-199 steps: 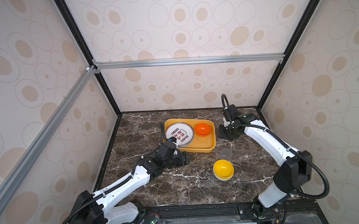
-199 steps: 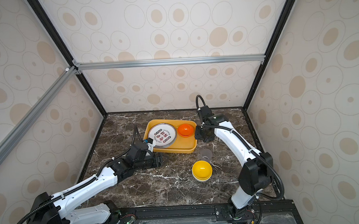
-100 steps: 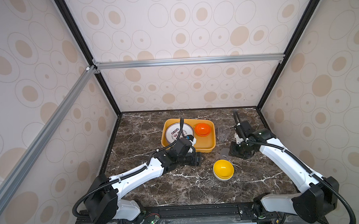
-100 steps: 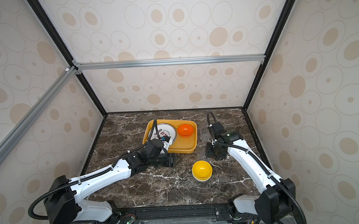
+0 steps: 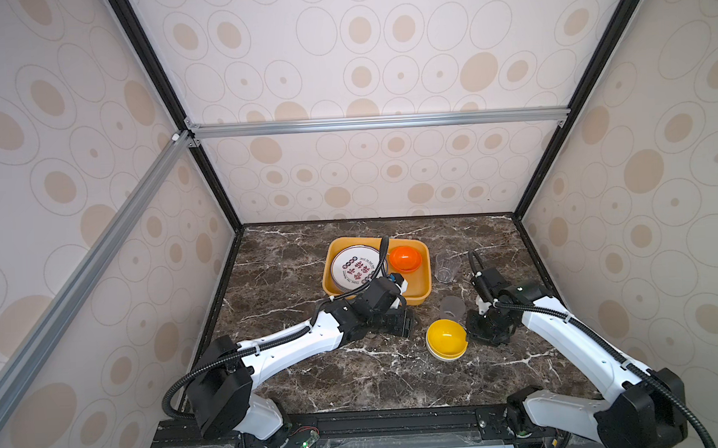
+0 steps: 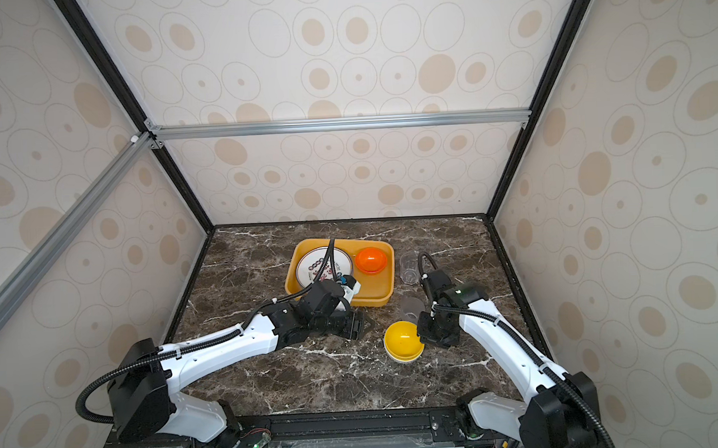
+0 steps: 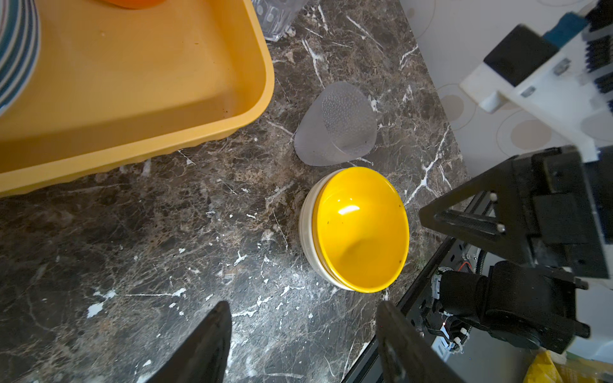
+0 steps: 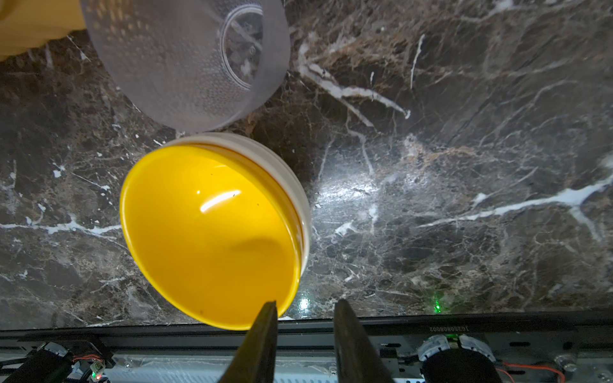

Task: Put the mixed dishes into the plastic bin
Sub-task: 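Move the right gripper to the yellow bowl's rim while the left shifts toward the bin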

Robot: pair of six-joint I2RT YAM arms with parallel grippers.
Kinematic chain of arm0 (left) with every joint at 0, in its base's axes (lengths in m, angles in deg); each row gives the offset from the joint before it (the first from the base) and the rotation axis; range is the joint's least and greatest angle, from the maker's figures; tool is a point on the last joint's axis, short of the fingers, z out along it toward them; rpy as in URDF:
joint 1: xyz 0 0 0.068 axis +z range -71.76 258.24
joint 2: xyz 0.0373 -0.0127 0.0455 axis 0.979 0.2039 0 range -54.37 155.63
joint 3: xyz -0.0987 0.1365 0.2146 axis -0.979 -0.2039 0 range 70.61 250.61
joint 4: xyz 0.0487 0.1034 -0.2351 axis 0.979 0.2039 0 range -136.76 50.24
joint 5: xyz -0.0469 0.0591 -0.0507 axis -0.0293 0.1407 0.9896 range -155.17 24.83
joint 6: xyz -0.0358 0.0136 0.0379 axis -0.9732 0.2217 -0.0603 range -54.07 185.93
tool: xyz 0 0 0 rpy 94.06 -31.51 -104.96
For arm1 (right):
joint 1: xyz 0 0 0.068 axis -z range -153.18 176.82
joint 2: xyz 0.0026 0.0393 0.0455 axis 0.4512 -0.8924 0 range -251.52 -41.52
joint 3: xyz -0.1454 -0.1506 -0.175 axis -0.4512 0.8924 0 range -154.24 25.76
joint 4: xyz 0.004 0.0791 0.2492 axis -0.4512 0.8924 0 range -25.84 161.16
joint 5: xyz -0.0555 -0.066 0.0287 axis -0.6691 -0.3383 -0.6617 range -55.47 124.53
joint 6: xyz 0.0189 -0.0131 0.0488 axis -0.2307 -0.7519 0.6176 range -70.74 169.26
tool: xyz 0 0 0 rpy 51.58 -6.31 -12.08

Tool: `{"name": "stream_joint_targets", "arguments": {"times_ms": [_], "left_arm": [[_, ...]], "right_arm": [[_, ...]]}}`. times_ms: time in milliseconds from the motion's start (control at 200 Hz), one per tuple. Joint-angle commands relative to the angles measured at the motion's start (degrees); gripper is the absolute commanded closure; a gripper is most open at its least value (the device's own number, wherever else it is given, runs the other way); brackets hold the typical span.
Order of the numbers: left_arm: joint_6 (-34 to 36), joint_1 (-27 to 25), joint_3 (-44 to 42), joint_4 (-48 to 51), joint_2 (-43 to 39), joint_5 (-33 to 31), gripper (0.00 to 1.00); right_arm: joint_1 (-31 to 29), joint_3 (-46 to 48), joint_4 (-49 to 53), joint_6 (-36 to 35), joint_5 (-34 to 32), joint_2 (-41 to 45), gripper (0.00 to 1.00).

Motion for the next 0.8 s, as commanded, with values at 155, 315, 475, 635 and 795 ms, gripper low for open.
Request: {"name": "stream_joint_targets", "arguments": {"times_ms": [155, 315, 475, 635, 795], "left_arm": [[1.30, -0.85, 1.89, 1.25, 0.26, -1.70, 0.31], [1.25, -0.96, 1.62, 1.19, 0.09, -1.95, 0.31], [1.16, -0.96, 1.51, 1.08, 0.30, -2.03, 0.31], [1.02, -1.00, 1.45, 1.00, 0.46, -2.08, 0.31], [0.97, -0.96, 1.27, 1.04, 0.52, -2.21, 0.31]], "right_arm": [[0.28, 1.73, -1.18, 2.41, 0.56, -0.20, 0.70], [0.31, 2.12, -2.01, 2.59, 0.73, -0.92, 0.68], [0.32, 2.87, -3.04, 2.67, 0.92, -2.08, 0.67], [0.29, 3.66, -4.47, 2.88, 1.40, -2.84, 0.70], [0.31, 4.03, -5.25, 2.86, 1.63, -3.39, 0.74]]}}
